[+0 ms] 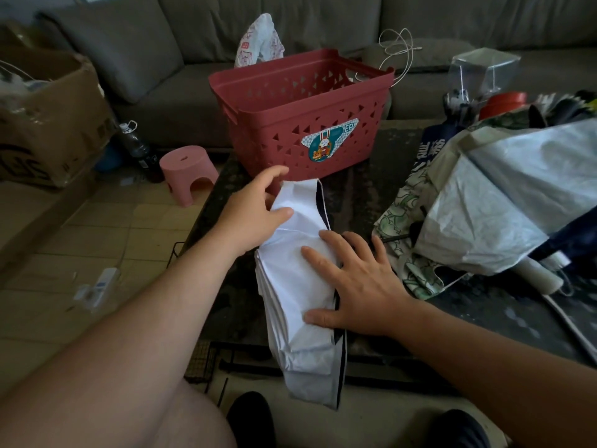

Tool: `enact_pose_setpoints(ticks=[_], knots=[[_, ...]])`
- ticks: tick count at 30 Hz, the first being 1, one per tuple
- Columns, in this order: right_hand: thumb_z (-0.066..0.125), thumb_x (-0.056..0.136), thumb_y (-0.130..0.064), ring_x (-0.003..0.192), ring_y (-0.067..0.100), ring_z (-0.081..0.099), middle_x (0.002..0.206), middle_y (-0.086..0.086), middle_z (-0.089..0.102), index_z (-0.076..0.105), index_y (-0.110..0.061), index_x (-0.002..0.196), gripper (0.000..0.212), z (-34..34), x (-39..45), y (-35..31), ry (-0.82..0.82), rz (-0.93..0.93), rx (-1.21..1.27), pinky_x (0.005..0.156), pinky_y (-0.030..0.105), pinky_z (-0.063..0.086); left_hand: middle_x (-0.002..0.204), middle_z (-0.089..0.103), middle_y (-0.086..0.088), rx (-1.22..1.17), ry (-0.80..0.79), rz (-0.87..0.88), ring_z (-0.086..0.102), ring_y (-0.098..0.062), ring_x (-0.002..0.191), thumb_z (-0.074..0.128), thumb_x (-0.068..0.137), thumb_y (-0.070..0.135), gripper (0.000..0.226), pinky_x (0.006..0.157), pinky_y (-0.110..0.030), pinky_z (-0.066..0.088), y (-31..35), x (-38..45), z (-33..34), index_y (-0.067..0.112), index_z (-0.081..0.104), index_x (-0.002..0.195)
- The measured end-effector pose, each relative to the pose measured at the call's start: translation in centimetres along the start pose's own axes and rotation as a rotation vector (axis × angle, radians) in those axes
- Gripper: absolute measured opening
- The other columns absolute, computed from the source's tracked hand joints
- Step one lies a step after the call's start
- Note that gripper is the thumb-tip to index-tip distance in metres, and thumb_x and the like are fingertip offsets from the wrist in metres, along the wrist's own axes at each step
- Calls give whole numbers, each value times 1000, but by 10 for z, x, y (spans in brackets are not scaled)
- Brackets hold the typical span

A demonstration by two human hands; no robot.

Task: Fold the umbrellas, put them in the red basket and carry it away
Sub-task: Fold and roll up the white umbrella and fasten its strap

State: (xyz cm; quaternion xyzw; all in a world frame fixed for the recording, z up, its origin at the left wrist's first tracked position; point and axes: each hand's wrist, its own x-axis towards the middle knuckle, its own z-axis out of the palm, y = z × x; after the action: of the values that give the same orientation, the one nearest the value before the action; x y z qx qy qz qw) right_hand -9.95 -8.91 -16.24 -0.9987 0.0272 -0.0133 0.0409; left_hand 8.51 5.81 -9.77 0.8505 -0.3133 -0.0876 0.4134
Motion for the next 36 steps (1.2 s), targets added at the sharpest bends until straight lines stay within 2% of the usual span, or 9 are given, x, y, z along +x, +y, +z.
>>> enact_pose_setpoints(ticks=[6,11,14,19,22,27,29,33,36], knots=[[47,66,-99,154,39,8,169,-5,1,2,-53,158,112,-7,-1,1,2,-7,-6,119,75,7,109,77,0,-588,268,-70,76,-16,100,81,90,10,48,88,-40,63,13,13,2,45,65,119],[43,75,-94,155,43,7,172,-1,-9,-6,-53,159,106,-3,-4,-1,20,-68,-58,117,77,4,97,78,6,-686,401,-84,76,-12,94,81,89,6,39,84,-32,61,9,18,-2,34,67,113],[32,84,-93,157,41,-1,171,-3,-21,-19,-53,157,98,5,-7,2,-38,-80,-31,117,75,-5,104,77,1,-647,348,-139,76,-17,99,79,91,11,37,94,-43,63,8,18,2,36,66,114],[33,84,-91,157,39,1,172,-6,-15,-16,-55,157,95,2,-3,3,-56,-69,2,118,75,-4,129,64,3,-686,192,-363,68,-22,117,81,88,31,57,104,-47,56,5,17,5,35,57,139],[36,83,-91,157,39,3,172,-6,-13,-12,-55,157,96,1,-2,3,-48,-64,5,119,75,-1,129,68,-5,-859,134,-406,70,-25,112,72,97,14,50,102,-45,57,8,18,-1,27,58,143],[39,81,-92,156,37,6,172,-7,-9,-9,-57,157,97,0,-1,2,-51,-57,16,118,76,-1,110,78,-5,-449,29,-105,74,-12,98,74,92,3,35,92,-30,60,4,7,-16,31,76,115],[40,80,-92,156,37,7,172,-6,-6,-8,-57,157,97,-1,0,2,-54,-55,14,118,76,-1,104,79,3,-459,32,-68,74,-8,98,76,93,8,27,89,-25,58,3,2,-18,29,77,111],[42,78,-92,155,36,8,171,-6,-4,-6,-56,156,99,-3,2,1,-63,-51,6,118,76,0,110,78,0,-486,127,-62,73,-17,110,77,95,23,13,102,-33,57,-1,2,-16,31,79,106],[44,78,-90,155,36,9,170,-6,-3,-5,-56,156,98,-4,2,-1,-65,-45,12,118,75,-1,105,78,-1,-421,212,-15,74,-22,106,80,93,17,17,97,-37,60,-6,2,-15,31,79,102]])
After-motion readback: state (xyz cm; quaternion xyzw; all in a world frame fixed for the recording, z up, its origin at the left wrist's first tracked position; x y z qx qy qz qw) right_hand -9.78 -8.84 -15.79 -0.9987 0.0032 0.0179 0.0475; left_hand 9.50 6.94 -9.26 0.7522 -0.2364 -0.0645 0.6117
